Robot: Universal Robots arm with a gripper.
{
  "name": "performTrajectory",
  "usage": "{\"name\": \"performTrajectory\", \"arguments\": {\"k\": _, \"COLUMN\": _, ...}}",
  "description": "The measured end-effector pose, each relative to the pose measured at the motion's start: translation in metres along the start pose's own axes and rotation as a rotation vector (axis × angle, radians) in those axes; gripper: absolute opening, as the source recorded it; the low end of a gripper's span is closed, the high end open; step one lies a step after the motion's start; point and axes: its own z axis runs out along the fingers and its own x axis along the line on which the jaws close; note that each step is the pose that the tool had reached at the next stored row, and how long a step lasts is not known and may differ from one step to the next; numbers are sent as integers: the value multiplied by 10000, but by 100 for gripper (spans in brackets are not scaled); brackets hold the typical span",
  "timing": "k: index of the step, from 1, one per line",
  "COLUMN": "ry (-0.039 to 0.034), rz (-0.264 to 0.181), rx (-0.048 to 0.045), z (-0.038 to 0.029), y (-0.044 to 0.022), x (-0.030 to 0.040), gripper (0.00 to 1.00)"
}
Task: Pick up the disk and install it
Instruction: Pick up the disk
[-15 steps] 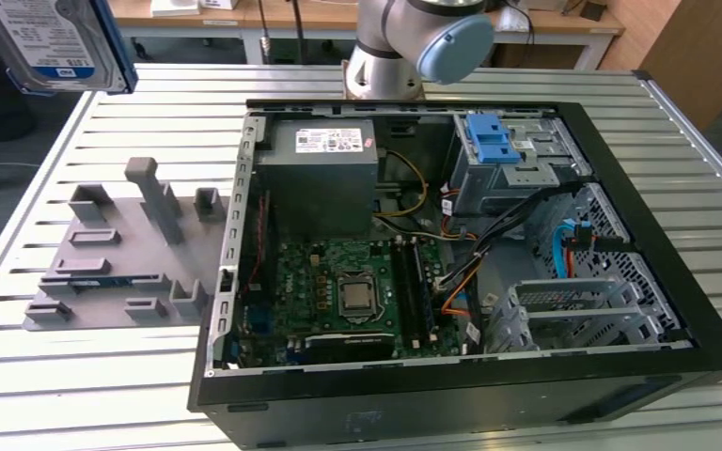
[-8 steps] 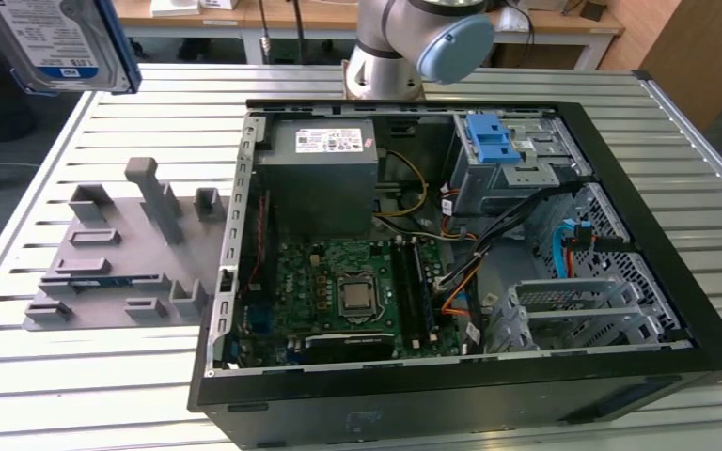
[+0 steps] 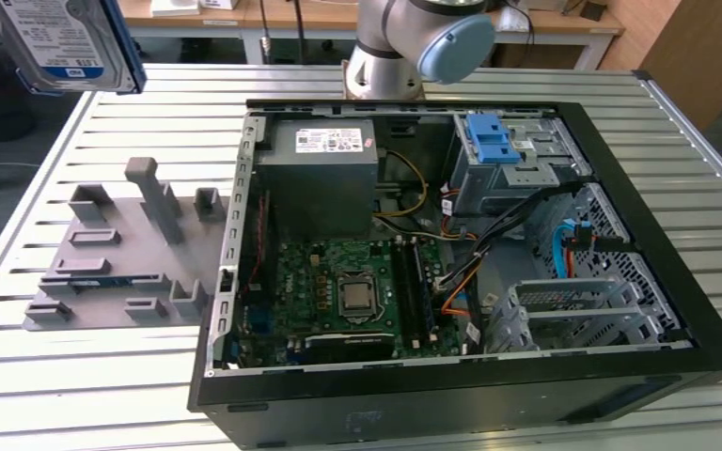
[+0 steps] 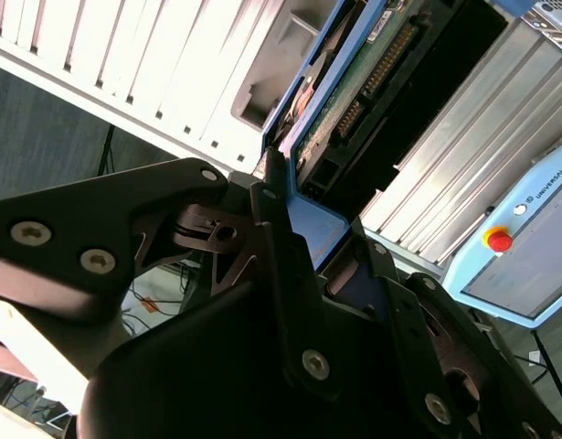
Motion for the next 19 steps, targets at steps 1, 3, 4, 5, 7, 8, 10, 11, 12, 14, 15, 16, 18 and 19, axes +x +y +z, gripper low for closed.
{"name": "performTrajectory", "arguments": {"k": 1, "ry": 0, "rz": -1, "rx": 1, "z": 0, "y": -7, "x": 0, "gripper": 36}}
{"name": "performTrajectory", "arguments": {"k": 3, "ry": 0, "rz": 0, "rx": 0, "z": 0, "y": -21, "x": 0, "gripper": 36}}
{"name": "performTrajectory", "arguments": {"k": 4, "ry": 0, "rz": 0, "rx": 0, "z": 0, "y": -27, "x": 0, "gripper": 36}}
{"name": "performTrajectory", "arguments": {"k": 5, "ry": 0, "rz": -1, "rx": 0, "z": 0, "y": -35, "x": 0, "gripper": 36}}
{"name": "performTrajectory", "arguments": {"k": 7, "ry": 0, "rz": 0, "rx": 0, "z": 0, "y": -47, "x": -1, "gripper": 36}}
{"name": "performTrajectory", "arguments": {"k": 8, "ry": -1, "rz": 0, "rx": 1, "z": 0, "y": -53, "x": -1, "gripper": 36}}
{"name": "performTrajectory", "arguments": {"k": 10, "ry": 0, "rz": 0, "rx": 0, "z": 0, "y": -64, "x": -1, "gripper": 36}}
{"name": "performTrajectory", "arguments": {"k": 11, "ry": 0, "rz": 0, "rx": 0, "z": 0, "y": -70, "x": -1, "gripper": 36}}
{"name": "performTrajectory", "arguments": {"k": 12, "ry": 0, "rz": -1, "rx": 0, "z": 0, "y": -76, "x": -1, "gripper": 36}}
{"name": "performTrajectory", "arguments": {"k": 14, "ry": 0, "rz": 0, "rx": 0, "z": 0, "y": -88, "x": -1, "gripper": 36}}
{"name": "performTrajectory", "arguments": {"k": 15, "ry": 0, "rz": 0, "rx": 0, "z": 0, "y": -95, "x": -1, "gripper": 36}}
{"name": "performTrajectory", "arguments": {"k": 16, "ry": 0, "rz": -1, "rx": 0, "z": -1, "y": -103, "x": -1, "gripper": 36}}
{"name": "performTrajectory", "arguments": {"k": 18, "ry": 0, "rz": 0, "rx": 0, "z": 0, "y": -116, "x": -1, "gripper": 36}}
{"name": "performTrajectory", "arguments": {"k": 19, "ry": 0, "rz": -1, "rx": 0, "z": 0, "y": -125, "x": -1, "gripper": 36}}
